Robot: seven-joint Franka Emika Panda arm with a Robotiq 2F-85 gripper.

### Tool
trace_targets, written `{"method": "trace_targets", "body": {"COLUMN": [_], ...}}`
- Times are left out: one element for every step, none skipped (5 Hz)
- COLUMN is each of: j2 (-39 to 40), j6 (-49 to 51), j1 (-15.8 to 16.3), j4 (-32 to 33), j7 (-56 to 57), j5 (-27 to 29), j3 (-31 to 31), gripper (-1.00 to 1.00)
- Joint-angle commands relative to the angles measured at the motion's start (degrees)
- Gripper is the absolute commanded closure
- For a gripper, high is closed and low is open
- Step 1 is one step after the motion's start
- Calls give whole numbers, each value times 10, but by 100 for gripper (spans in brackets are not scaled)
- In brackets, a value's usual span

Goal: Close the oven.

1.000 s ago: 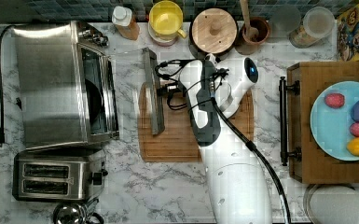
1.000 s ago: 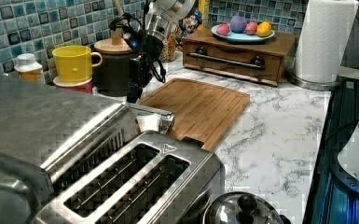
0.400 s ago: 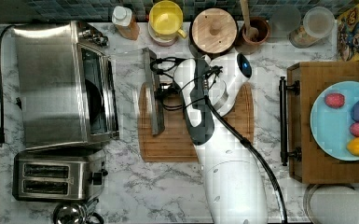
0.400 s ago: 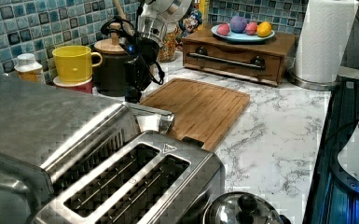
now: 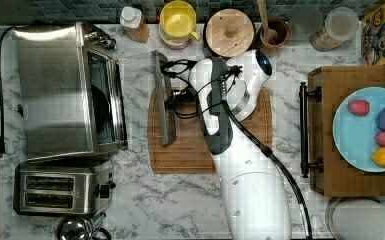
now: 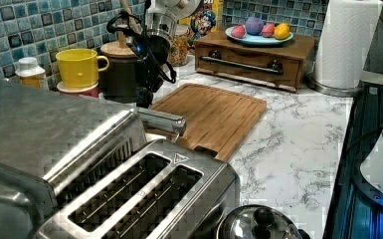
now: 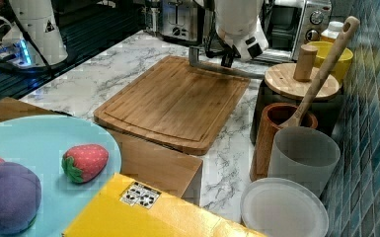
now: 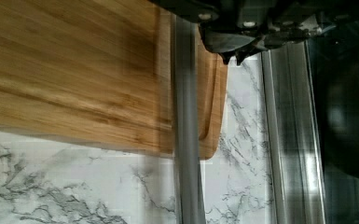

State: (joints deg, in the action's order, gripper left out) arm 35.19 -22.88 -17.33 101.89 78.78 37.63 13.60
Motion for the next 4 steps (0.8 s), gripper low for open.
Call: {"method": "trace_targets", "body": {"j2": [-109, -143, -171, -187], "j6": [15, -13, -58, -91], "j1": [58, 69, 95, 117], "j4": [-16, 3, 24, 33], "j7": [5, 4, -20, -61], "j5": [22, 24, 4, -38], "j3": [89, 99, 102, 112], "gripper": [100, 100, 100, 100]}}
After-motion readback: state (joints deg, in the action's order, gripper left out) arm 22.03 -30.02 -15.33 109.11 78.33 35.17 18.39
